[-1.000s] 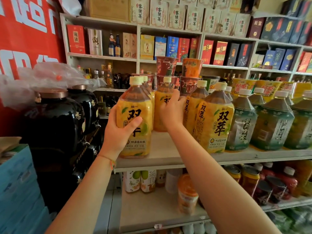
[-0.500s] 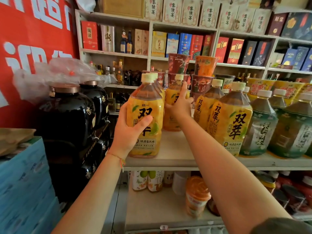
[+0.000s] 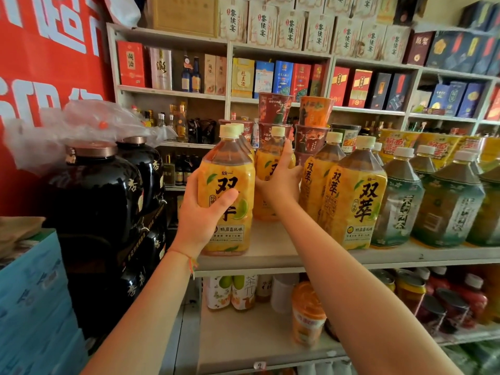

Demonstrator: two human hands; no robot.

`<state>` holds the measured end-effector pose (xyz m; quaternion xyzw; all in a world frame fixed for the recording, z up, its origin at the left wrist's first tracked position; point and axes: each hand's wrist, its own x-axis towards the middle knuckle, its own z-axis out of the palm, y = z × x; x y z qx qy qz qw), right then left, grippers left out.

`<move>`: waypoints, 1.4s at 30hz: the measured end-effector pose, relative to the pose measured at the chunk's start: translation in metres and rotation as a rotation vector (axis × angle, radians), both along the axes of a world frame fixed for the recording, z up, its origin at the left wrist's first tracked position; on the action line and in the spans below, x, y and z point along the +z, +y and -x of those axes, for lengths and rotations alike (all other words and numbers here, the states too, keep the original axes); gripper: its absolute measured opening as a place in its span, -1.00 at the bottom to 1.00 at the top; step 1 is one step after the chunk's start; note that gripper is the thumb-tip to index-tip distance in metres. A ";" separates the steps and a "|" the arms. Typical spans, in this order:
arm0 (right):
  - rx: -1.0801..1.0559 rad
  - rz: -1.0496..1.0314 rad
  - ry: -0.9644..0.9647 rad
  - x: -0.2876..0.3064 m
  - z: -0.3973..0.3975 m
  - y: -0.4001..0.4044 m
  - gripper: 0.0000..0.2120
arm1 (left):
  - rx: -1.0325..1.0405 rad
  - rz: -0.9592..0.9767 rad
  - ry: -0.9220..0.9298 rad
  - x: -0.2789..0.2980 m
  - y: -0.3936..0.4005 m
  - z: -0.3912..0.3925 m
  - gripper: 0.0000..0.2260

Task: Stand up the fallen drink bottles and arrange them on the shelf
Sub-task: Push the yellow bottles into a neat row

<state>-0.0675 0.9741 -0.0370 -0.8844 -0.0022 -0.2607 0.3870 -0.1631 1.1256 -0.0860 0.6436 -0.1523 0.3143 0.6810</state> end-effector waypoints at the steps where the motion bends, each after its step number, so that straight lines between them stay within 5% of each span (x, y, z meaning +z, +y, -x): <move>1: -0.004 0.016 -0.010 -0.001 0.004 0.001 0.09 | -0.002 -0.002 -0.001 0.000 0.000 0.000 -0.55; 11: 0.017 0.080 -0.063 -0.005 0.050 -0.009 0.09 | 0.050 -0.033 0.073 -0.002 0.001 0.004 -0.54; 18: 0.138 0.030 -0.051 -0.003 0.070 -0.021 -0.01 | 0.415 -0.504 0.152 0.004 0.017 0.016 -0.35; 26: 0.228 -0.383 -0.272 0.004 0.112 -0.034 -0.75 | 0.345 -0.653 0.216 0.018 -0.023 0.043 -0.49; 34: 0.233 -0.146 -0.465 -0.010 0.119 -0.038 -0.51 | 0.274 -0.649 0.141 0.012 -0.076 0.023 -0.51; 42: 0.171 -0.088 -0.592 -0.018 0.109 -0.038 -0.52 | 0.294 -0.554 0.170 0.015 -0.074 0.021 -0.57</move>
